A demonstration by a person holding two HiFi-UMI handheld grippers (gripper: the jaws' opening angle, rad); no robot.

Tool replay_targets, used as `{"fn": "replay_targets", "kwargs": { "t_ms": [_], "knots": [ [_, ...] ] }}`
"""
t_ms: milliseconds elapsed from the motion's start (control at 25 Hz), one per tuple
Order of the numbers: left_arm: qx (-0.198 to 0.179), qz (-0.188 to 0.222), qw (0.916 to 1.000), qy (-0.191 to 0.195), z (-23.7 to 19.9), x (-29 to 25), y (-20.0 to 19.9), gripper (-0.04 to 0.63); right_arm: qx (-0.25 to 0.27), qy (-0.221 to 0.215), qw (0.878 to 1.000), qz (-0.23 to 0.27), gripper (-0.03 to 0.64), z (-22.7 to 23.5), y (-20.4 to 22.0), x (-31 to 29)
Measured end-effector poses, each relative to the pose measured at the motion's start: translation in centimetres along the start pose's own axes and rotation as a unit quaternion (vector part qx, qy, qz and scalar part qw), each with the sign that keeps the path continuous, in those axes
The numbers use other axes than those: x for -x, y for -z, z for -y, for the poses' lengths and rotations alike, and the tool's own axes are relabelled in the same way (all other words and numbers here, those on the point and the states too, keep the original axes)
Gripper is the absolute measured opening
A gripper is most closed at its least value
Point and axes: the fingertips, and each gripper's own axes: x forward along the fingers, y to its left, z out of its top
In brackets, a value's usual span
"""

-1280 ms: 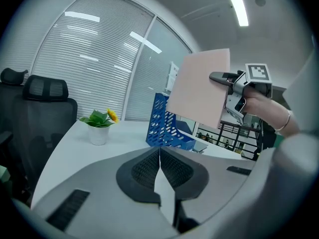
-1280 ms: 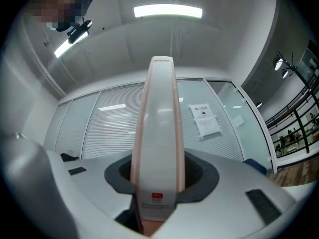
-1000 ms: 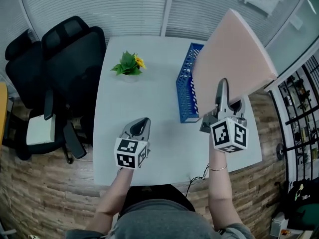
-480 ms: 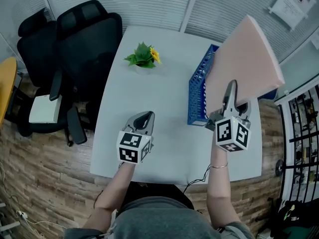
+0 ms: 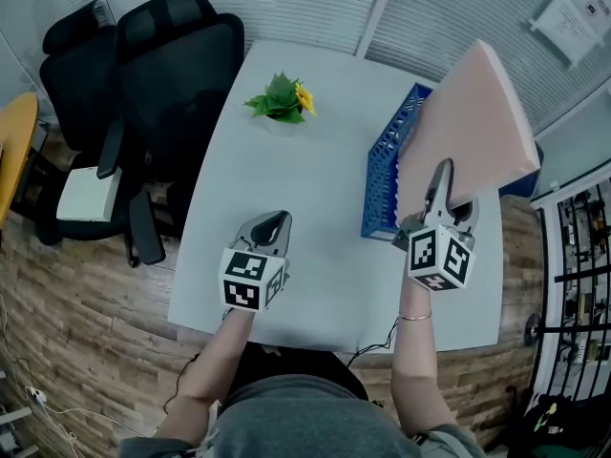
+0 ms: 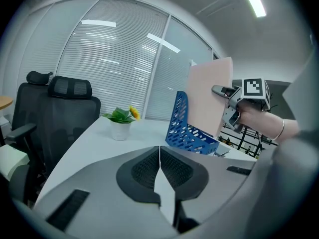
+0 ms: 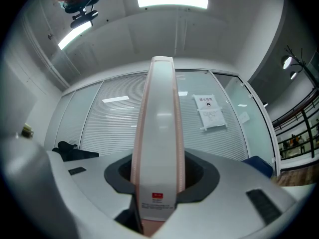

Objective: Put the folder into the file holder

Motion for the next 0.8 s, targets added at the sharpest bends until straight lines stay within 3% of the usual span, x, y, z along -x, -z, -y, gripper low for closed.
{"fn": "replay_targets", "kwargs": {
  "t_ms": [800],
  "knots": [
    [0.007, -0.016, 0.9994, -0.029, -1.0, 0.8, 1.4, 0.025, 0.0, -0.007, 1.0, -0.012, 0.172, -1.2, 3.8, 0.2]
  ]
}}
